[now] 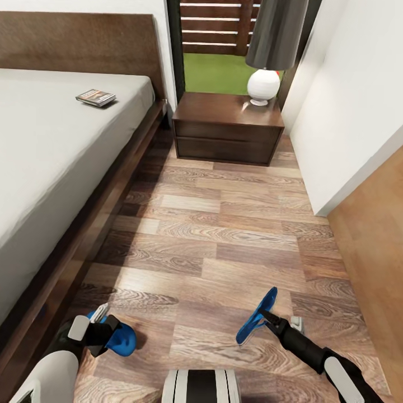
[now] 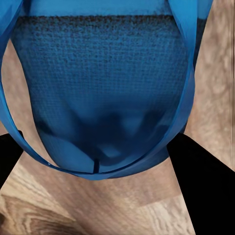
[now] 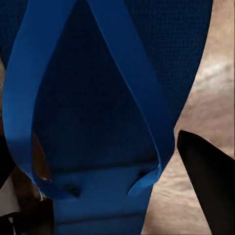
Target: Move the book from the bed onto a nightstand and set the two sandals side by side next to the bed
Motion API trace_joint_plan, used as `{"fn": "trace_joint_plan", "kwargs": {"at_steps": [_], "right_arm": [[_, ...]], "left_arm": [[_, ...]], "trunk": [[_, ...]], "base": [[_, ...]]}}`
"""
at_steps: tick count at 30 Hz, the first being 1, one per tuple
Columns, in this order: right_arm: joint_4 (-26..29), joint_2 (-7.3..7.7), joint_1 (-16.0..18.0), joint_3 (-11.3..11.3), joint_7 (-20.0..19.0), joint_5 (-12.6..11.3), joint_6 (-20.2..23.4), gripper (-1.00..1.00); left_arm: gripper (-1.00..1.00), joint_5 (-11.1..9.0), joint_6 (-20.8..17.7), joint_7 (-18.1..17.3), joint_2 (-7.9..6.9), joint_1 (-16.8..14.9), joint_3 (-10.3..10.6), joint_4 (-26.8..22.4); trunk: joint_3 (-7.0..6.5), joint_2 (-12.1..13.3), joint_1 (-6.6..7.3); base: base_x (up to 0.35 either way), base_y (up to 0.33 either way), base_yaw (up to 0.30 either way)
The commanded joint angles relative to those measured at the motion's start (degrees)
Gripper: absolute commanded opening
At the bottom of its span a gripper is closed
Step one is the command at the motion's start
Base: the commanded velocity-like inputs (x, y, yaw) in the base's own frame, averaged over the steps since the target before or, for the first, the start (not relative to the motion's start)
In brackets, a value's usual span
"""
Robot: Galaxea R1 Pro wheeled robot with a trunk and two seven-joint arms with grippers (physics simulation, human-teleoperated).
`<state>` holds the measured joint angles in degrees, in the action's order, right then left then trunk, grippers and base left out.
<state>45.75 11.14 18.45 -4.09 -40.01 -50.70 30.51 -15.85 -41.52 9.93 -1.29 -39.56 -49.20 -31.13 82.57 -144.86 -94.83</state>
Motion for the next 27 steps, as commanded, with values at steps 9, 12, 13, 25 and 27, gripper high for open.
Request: {"fn": "trace_joint_plan", "kwargs": {"at_steps": [9, 12, 13, 25, 27], "right_arm": [[0.27, 1.98, -0.23, -0.04, -17.30, 0.66, 0.26, -1.00], [0.23, 2.12, -0.25, -0.04, -17.99, 0.68, 0.25, -1.00], [0.22, 2.16, -0.25, -0.04, -18.12, 0.72, 0.25, -1.00], [0.04, 2.22, -0.26, -0.04, -18.26, 0.87, 0.25, -1.00], [0.04, 2.22, -0.26, -0.04, -18.26, 0.87, 0.25, -1.00]], "left_arm": [[-1.00, -0.59, -0.23, 0.44, 0.47, -0.07, -0.10, -0.55], [-1.00, -0.59, -0.21, 0.44, 0.49, -0.08, -0.08, -0.58], [-1.00, -0.59, -0.22, 0.47, 0.49, -0.11, -0.07, -0.59], [-1.00, -0.59, -0.18, 4.72, 0.52, -1.38, -0.01, -0.60], [-1.00, -0.59, -0.16, 4.99, 0.57, -1.44, -0.01, -0.60]], "trunk": [[0.04, -0.01, 0.01], [0.04, -0.01, 0.01], [0.04, -0.01, 0.01], [0.04, -0.01, 0.01], [0.04, -0.01, 0.01]], "base": [[0.000, 0.000, 0.000], [0.000, 0.000, 0.000], [0.000, 0.000, 0.000], [0.000, 0.000, 0.000], [0.000, 0.000, 0.000]]}}
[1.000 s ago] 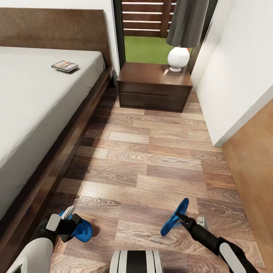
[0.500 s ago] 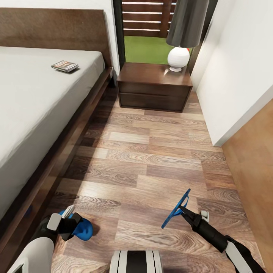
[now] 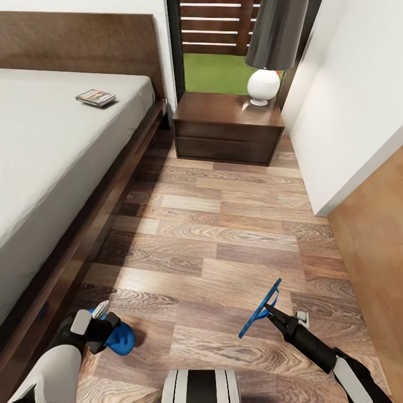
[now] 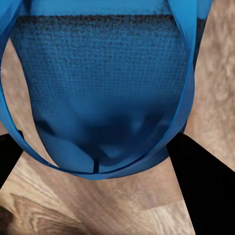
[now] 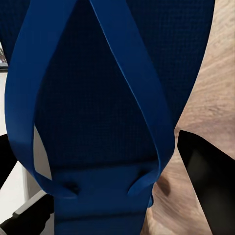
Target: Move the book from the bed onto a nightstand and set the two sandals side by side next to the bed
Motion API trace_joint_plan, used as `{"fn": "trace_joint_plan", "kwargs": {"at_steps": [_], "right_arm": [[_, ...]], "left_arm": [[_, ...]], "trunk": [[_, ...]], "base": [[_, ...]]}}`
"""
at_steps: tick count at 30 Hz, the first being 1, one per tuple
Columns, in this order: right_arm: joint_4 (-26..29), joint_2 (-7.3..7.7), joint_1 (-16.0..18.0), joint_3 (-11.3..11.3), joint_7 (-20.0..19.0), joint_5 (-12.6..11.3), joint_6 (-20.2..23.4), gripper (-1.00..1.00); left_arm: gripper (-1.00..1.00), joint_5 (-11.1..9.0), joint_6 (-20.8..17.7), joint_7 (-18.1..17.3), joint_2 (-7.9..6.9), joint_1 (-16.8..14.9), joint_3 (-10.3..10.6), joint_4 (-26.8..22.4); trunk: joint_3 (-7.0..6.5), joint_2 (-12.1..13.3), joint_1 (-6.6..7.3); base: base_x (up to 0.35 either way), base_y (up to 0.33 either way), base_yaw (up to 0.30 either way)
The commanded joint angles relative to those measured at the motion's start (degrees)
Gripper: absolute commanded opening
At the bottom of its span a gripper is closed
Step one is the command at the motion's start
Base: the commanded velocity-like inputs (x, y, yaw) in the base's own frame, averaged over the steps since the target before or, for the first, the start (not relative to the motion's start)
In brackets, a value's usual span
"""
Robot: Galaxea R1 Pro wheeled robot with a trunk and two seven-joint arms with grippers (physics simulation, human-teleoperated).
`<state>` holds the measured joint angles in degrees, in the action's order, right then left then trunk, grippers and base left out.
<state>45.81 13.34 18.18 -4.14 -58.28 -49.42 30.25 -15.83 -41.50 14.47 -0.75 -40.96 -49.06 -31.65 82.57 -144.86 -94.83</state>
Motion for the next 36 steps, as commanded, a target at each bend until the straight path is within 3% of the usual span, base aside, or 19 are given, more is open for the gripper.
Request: {"fn": "trace_joint_plan", "kwargs": {"at_steps": [1, 13, 36], "right_arm": [[-0.02, 0.01, 0.02, 0.01, 0.00, -0.42, 0.52, -1.00], [-0.02, 0.01, 0.02, 0.01, 0.01, -0.33, 0.52, -1.00], [-0.11, 0.00, 0.02, 0.01, 0.09, -0.24, 0.43, -1.00]], "left_arm": [[-1.00, -0.61, -0.18, 0.55, 0.11, -0.06, -0.16, -0.07], [-1.00, -0.61, -0.16, 0.74, 0.27, -0.33, -0.16, -0.07], [-1.00, -1.06, -0.16, 0.15, 0.33, -0.53, -0.16, -0.07]], "trunk": [[0.04, -0.01, 0.01], [0.04, -0.01, 0.01], [4.69, -0.30, -0.53]], "base": [[0.000, 0.000, 0.000], [0.000, 0.000, 0.000], [0.000, 0.000, 0.000]]}}
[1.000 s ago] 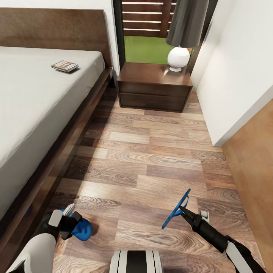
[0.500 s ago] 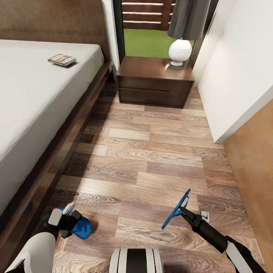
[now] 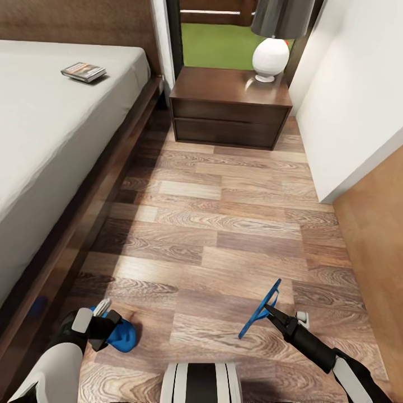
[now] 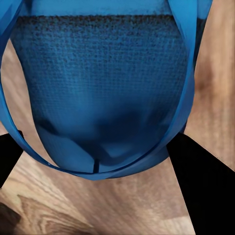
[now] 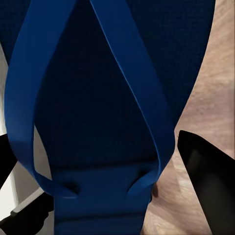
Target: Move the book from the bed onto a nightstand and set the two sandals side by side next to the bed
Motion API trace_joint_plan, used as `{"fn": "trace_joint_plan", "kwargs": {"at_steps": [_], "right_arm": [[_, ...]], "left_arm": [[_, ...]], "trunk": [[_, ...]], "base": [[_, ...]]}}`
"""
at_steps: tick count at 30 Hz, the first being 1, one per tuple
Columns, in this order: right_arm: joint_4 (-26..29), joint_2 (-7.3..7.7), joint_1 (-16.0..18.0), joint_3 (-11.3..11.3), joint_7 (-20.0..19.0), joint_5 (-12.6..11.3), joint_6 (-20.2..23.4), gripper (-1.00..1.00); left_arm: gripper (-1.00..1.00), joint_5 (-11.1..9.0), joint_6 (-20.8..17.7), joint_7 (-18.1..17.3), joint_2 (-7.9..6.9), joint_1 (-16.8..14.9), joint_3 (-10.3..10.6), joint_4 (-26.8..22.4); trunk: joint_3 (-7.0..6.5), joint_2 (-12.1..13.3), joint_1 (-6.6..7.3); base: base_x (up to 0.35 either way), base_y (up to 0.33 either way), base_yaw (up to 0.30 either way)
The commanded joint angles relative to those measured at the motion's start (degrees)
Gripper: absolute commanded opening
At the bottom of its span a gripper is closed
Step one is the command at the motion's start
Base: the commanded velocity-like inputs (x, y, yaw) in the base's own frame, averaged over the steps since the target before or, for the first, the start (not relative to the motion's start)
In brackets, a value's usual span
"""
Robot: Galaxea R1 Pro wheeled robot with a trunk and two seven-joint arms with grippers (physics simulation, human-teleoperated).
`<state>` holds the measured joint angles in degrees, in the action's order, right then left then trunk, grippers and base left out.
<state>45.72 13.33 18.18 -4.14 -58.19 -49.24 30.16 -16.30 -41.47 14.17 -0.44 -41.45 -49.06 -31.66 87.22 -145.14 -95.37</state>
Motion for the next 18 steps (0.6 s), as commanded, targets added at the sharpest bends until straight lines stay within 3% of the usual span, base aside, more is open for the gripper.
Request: {"fn": "trace_joint_plan", "kwargs": {"at_steps": [1, 15, 18], "right_arm": [[-0.02, 0.02, 0.01, 0.01, 0.00, -0.42, 0.51, -1.00], [-0.02, 0.03, 0.01, 0.01, 0.00, -0.37, 0.51, -1.00], [-0.02, 0.03, 0.01, 0.01, 0.00, -0.34, 0.51, -1.00]], "left_arm": [[-1.00, -0.62, -0.19, 0.44, 0.05, -0.03, -0.16, -0.07], [-1.00, -0.66, -0.27, 0.42, 0.08, -0.03, -0.16, -0.07], [-1.00, -0.66, -0.28, 0.42, 0.09, -0.03, -0.16, -0.07]], "trunk": [[0.03, -0.01, 0.01], [0.03, -0.01, 0.01], [0.70, -0.05, -0.07]], "base": [[0.000, 0.000, 0.000], [0.000, 0.000, 0.000], [0.000, 0.000, 0.000]]}}
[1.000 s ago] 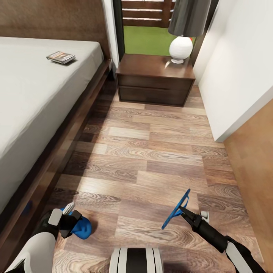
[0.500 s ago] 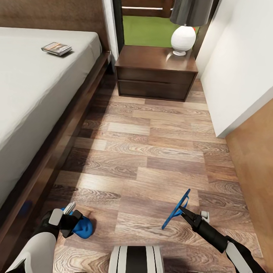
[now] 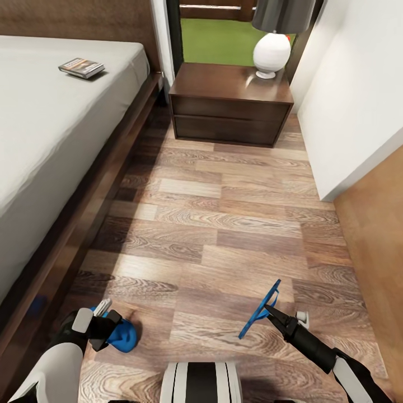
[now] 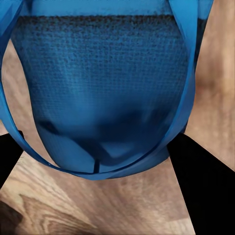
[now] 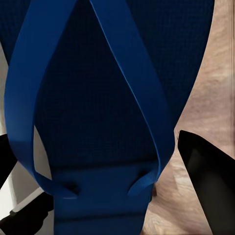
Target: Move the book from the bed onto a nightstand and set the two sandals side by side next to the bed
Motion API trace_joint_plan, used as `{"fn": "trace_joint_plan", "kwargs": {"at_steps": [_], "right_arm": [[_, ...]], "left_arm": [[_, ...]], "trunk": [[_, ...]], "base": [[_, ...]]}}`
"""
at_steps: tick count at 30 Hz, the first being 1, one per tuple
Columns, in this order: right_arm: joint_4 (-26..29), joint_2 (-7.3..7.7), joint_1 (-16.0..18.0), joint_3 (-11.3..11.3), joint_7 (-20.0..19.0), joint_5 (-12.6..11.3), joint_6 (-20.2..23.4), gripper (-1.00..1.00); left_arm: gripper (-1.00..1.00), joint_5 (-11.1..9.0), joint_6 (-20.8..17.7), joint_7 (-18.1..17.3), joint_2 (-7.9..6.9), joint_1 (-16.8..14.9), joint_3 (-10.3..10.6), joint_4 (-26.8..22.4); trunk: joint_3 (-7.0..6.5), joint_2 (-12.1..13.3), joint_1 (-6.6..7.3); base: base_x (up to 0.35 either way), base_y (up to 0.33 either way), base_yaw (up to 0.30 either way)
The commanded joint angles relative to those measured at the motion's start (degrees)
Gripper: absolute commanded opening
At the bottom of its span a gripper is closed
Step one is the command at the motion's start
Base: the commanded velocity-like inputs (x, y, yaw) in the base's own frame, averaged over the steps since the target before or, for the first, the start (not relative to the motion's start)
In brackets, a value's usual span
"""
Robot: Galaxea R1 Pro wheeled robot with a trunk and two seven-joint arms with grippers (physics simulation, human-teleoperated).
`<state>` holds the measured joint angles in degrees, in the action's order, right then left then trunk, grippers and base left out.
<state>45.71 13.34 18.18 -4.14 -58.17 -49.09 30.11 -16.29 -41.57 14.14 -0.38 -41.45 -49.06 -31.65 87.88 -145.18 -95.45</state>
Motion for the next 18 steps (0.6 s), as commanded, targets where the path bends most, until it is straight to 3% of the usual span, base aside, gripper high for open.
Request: {"fn": "trace_joint_plan", "kwargs": {"at_steps": [1, 18], "right_arm": [[-0.01, 0.01, 0.02, 0.01, -0.02, -0.49, 0.56, -1.00], [-0.06, 0.01, 0.02, 0.01, -0.02, -0.45, 0.56, -1.00]], "left_arm": [[-1.00, -0.68, -0.17, 0.45, 0.02, -0.04, -0.16, -0.07], [-1.00, -0.68, -0.17, 0.45, 0.03, -0.04, -0.07, -0.07]], "trunk": [[0.26, -0.03, -0.01], [0.26, -0.03, -0.01]], "base": [[0.000, 0.000, 0.000], [0.000, 0.000, 0.000]]}}
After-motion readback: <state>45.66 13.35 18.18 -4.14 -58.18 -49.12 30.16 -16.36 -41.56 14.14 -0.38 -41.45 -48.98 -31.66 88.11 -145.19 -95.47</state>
